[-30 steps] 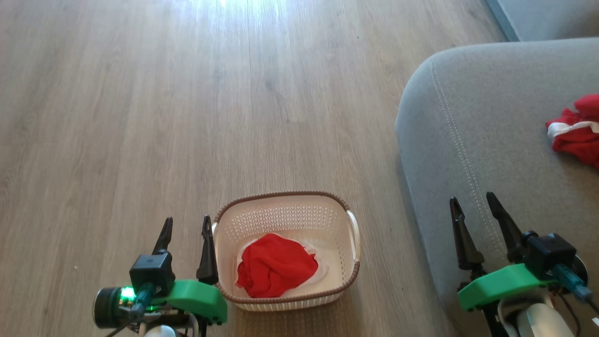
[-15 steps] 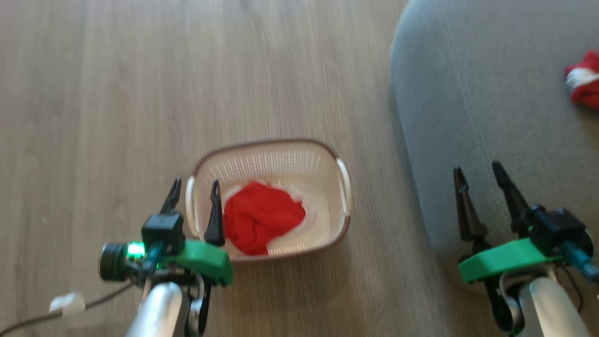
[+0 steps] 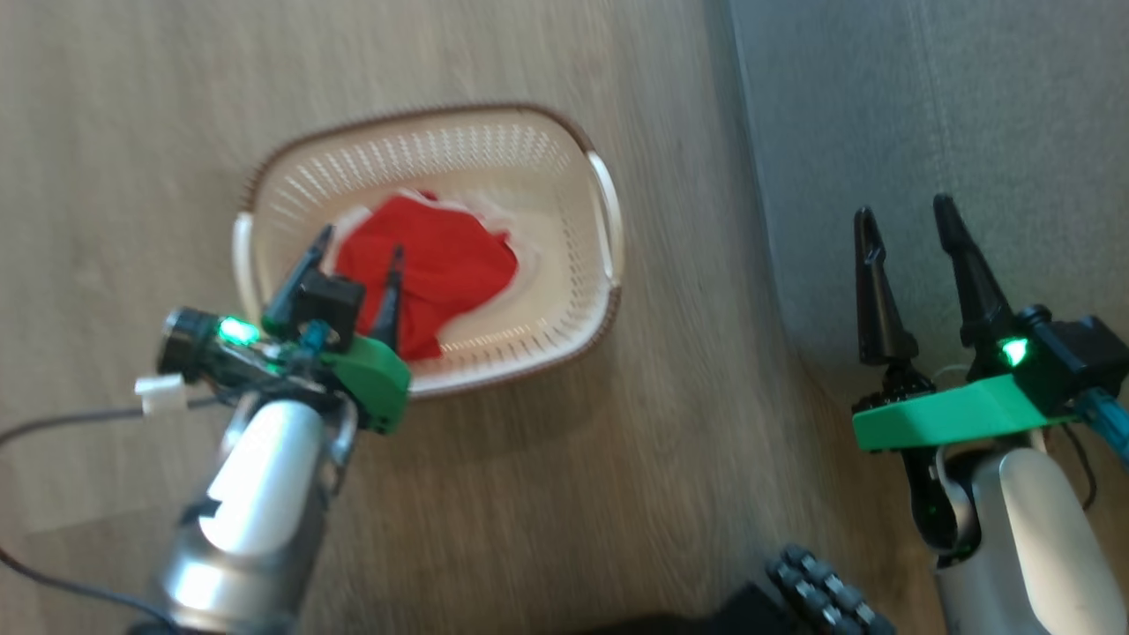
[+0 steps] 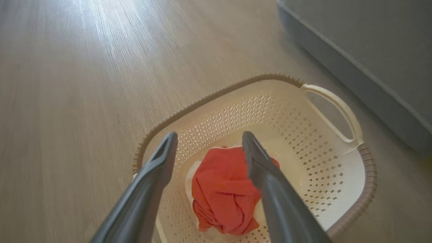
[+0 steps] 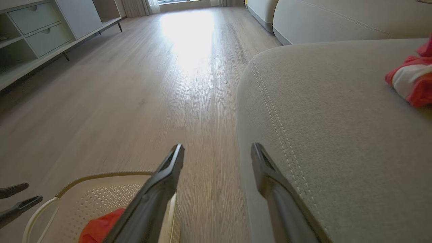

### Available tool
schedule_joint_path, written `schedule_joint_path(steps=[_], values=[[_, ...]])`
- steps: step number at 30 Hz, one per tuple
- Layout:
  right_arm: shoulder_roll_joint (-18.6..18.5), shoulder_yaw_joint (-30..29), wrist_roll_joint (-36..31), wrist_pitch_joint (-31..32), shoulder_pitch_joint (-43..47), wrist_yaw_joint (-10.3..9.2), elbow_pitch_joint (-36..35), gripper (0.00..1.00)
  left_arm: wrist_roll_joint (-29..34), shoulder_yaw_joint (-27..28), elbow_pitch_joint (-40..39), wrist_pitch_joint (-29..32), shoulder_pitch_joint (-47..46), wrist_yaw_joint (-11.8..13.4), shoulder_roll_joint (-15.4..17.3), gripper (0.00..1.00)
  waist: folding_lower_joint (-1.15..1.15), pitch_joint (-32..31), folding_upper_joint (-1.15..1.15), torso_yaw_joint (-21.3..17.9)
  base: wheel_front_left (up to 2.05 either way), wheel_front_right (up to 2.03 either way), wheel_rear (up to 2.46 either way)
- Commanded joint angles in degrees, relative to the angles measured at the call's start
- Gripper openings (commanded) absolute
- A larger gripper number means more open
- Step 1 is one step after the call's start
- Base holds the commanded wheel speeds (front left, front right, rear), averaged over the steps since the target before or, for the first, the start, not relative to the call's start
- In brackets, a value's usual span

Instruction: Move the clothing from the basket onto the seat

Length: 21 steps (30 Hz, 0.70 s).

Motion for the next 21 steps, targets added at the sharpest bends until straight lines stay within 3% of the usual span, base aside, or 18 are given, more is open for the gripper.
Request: schedule_joint_path(steps=[1,10,21], values=[[0.36,1.12,0.43,-0.38,-0.11,-0.01,-2.27,1.0,0.89,0.9,0.57,-0.55,-1.46,-0.16,1.92,1.0,-0.02,5.36,0.0,-3.77,0.0,0.0,0.0],[0.88,3.74,2.61,-0.38,-1.54,-0.01,-3.94,1.0,5.2,-3.15,21.09,-0.55,-14.38,-2.4,5.91,1.0,-0.02,12.7,0.0,-7.79,0.0,0.0,0.0],[0.91,8.12,11.59,-0.38,-3.34,-0.01,-5.53,1.0,11.83,-10.01,34.42,2.05,-27.1,-3.42,9.59,1.0,-0.02,18.81,0.0,-12.72,0.0,0.0,0.0]])
